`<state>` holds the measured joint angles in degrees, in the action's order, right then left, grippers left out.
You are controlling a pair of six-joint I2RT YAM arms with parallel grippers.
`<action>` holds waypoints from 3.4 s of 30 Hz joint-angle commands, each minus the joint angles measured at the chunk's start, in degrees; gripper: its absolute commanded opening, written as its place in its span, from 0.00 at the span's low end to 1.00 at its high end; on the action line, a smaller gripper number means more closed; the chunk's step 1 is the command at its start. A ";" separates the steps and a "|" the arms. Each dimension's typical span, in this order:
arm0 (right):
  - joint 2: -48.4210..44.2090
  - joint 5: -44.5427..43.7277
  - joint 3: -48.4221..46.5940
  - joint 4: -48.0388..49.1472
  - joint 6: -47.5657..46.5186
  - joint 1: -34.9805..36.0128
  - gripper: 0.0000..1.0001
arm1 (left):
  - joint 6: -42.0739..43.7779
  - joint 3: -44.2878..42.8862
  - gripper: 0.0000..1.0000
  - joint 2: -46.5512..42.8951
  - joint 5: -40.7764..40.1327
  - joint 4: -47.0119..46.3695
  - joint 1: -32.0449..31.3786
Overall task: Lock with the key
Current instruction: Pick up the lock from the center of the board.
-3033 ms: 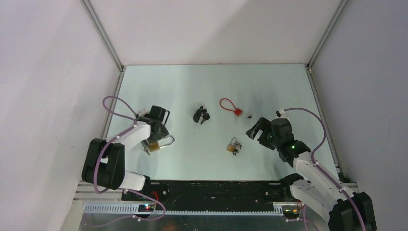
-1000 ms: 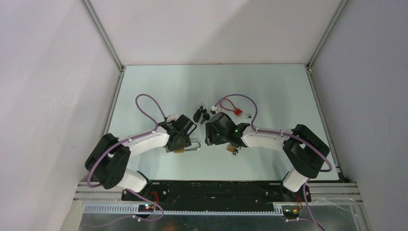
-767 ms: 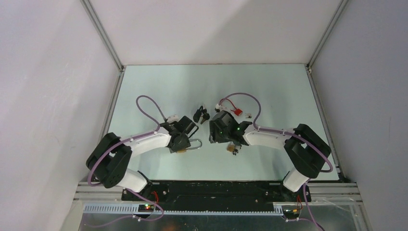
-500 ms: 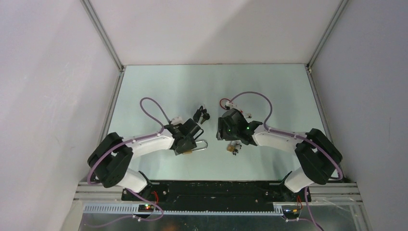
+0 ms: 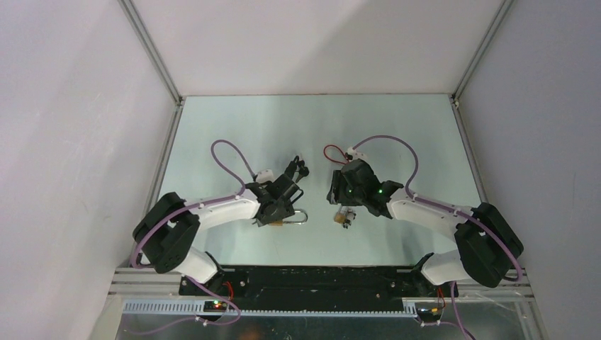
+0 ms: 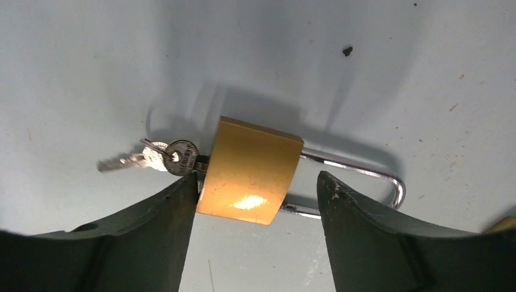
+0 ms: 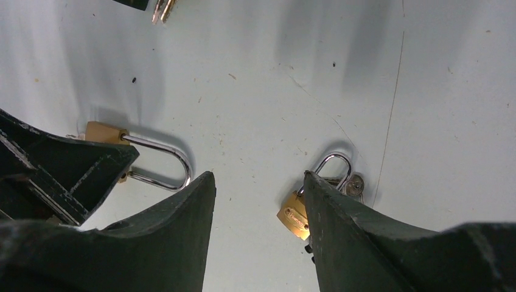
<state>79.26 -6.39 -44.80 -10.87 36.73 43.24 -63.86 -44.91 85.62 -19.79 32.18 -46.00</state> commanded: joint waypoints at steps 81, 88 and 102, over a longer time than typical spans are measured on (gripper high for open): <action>-17.15 23.17 -0.91 19.50 -21.32 5.60 0.00 | 28.10 -9.80 0.56 -33.03 11.90 1.73 0.95; -24.16 21.26 -0.91 20.18 -20.85 2.48 0.00 | 33.03 -10.95 0.99 -35.45 13.77 1.69 0.95; -38.77 29.69 -0.99 20.59 -17.17 -2.67 0.00 | 46.95 -10.66 1.00 -40.84 28.83 -17.45 0.85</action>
<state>44.91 19.64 -43.44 1.54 16.58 40.99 -23.24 -56.47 45.65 1.15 26.50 -45.19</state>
